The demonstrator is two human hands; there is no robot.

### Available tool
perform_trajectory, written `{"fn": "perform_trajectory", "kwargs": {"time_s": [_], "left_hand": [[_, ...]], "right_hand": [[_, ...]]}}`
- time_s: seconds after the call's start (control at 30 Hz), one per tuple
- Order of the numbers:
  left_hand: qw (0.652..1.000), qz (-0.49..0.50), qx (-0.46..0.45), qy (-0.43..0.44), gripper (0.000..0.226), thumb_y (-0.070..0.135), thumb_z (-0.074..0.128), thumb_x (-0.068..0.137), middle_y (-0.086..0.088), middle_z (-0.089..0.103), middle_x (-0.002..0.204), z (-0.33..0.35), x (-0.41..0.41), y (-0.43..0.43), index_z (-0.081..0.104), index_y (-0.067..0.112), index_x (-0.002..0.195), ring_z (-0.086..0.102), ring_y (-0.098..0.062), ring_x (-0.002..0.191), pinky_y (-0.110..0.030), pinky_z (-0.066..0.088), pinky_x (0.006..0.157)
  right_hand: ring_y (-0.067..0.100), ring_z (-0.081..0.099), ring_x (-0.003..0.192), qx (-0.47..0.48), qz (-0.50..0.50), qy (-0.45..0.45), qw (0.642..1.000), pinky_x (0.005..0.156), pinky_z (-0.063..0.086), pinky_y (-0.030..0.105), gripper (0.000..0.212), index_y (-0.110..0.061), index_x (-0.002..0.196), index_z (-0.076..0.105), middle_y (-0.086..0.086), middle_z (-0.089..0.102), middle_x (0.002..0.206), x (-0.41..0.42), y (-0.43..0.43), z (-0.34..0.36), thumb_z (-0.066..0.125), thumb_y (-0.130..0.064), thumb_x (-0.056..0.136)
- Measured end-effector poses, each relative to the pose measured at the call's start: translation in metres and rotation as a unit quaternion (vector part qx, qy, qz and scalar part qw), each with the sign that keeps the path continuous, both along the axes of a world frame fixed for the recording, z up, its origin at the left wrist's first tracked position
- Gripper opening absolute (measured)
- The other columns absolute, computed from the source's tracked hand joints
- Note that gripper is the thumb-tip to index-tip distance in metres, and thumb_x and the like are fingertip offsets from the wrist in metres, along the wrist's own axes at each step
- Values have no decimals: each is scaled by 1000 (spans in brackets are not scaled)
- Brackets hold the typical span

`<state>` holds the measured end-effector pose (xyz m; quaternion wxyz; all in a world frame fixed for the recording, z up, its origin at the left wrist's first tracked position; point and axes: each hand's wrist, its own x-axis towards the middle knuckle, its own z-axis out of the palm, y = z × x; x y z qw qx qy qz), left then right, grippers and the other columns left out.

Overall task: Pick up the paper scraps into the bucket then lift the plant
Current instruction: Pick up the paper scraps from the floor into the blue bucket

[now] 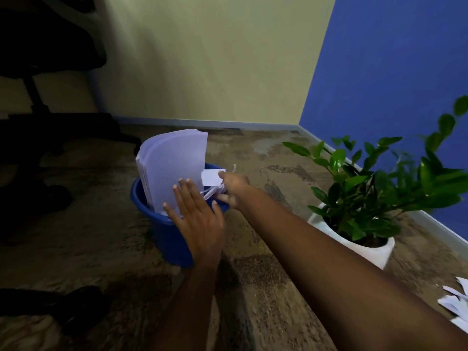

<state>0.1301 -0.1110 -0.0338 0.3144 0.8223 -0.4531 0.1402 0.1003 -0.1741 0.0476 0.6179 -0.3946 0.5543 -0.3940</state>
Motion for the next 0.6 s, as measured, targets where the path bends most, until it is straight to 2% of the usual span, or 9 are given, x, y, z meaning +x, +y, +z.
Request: {"fn": "perform_trajectory", "kwargs": {"time_s": [0.1, 0.17, 0.27, 0.33, 0.37, 0.43, 0.5, 0.53, 0.6], "left_hand": [[1000, 1, -14, 8, 70, 13, 72, 72, -25, 51, 138, 0, -1, 0, 47, -9, 134, 51, -41, 127, -66, 34, 100], [1000, -12, -15, -1, 68, 9, 71, 71, -23, 52, 138, 0, -3, 0, 47, -7, 134, 50, -40, 128, -66, 33, 101], [996, -59, -13, -72, 63, 13, 64, 76, -21, 54, 138, 2, -15, 1, 48, -5, 134, 51, -37, 128, -64, 35, 100], [989, -93, -2, -112, 58, 21, 49, 82, -20, 53, 139, 6, -29, 1, 48, -4, 134, 51, -35, 129, -61, 36, 102], [985, -117, 10, -126, 59, 23, 44, 84, -20, 50, 141, 7, -39, 2, 46, -4, 136, 48, -34, 132, -60, 34, 104], [973, -173, 57, -144, 66, 26, 48, 86, -18, 36, 151, 6, -63, 3, 31, -1, 144, 32, -32, 142, -54, 21, 114], [955, -231, 83, -165, 77, 29, 48, 86, -14, 20, 158, 2, -90, 4, 14, 2, 149, 15, -29, 148, -45, 9, 120], [947, -258, 95, -168, 80, 31, 52, 84, -14, 22, 158, 1, -106, 7, 16, 2, 149, 17, -28, 148, -42, 12, 121], [932, -308, 110, -158, 80, 29, 73, 66, -17, 53, 139, 0, -138, 15, 48, -1, 136, 50, -29, 132, -40, 40, 108]], "right_hand": [[34, 43, 129, 16, 36, 7, 999, 99, 47, 45, 49, -4, 141, 36, 16, 40, 144, 2, 3, 0, 51, -15, 95], [35, 40, 132, 13, 42, 6, 999, 99, 46, 42, 49, -4, 142, 35, 16, 38, 147, -3, 5, -1, 49, -15, 96], [36, 57, 114, -5, 45, -23, 999, 83, 53, 31, 40, 1, 137, 43, 24, 56, 125, -24, 13, -6, 38, -7, 98], [27, 60, 76, -46, 24, 1, 999, 61, 48, 24, 34, 3, 125, 55, 16, 61, 88, -44, 19, -14, 39, -4, 96], [22, 58, 70, -75, 11, 37, 996, 59, 47, 25, 30, 3, 117, 61, 13, 62, 82, -56, 20, -19, 42, -4, 95], [22, 59, 78, -118, 8, 117, 986, 68, 50, 31, 26, -6, 89, 72, 13, 67, 85, -85, 24, -30, 46, -8, 93], [22, 59, 82, -128, 12, 182, 975, 70, 47, 31, 30, -15, 69, 67, 9, 67, 81, -120, 29, -41, 48, -12, 92], [24, 60, 84, -125, 13, 204, 971, 72, 46, 33, 29, -12, 73, 68, 11, 67, 83, -139, 31, -47, 47, -11, 92], [30, 62, 94, -106, 10, 234, 966, 81, 47, 40, 26, -3, 94, 70, 19, 64, 93, -177, 35, -61, 44, -8, 93]]}}
